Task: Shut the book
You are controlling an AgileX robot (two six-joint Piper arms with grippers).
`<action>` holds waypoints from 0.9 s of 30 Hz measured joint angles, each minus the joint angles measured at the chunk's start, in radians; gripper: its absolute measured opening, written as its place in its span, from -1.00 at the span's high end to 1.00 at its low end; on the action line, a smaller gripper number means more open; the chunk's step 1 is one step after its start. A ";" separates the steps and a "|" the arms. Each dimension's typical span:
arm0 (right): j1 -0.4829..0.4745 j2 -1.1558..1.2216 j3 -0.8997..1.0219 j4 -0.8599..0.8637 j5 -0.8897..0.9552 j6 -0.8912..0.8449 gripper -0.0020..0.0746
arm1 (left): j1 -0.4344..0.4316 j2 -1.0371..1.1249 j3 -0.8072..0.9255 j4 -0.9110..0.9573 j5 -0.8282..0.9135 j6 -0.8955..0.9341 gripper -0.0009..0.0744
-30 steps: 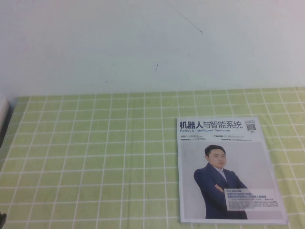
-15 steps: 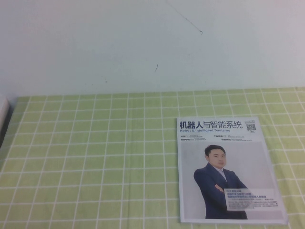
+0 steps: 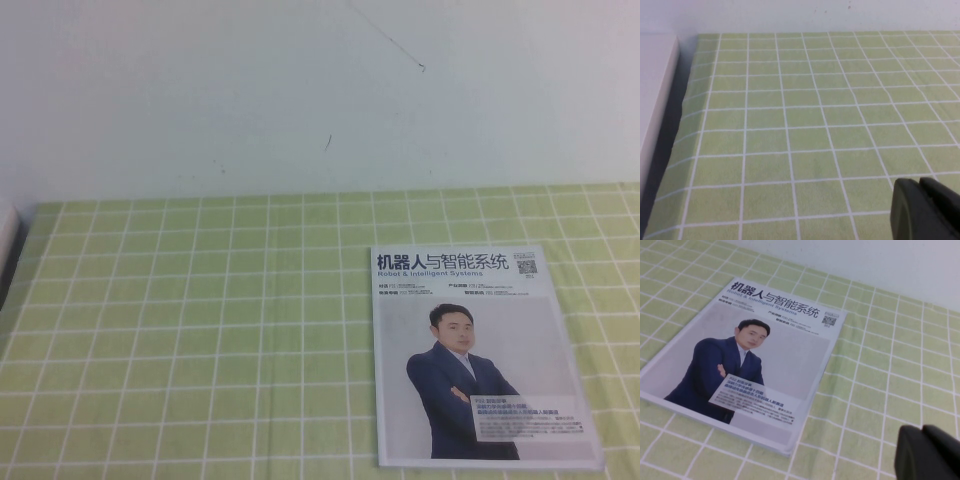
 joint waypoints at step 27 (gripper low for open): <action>0.000 0.000 0.000 0.000 0.000 0.000 0.96 | 0.000 0.000 0.000 0.007 0.000 -0.036 0.99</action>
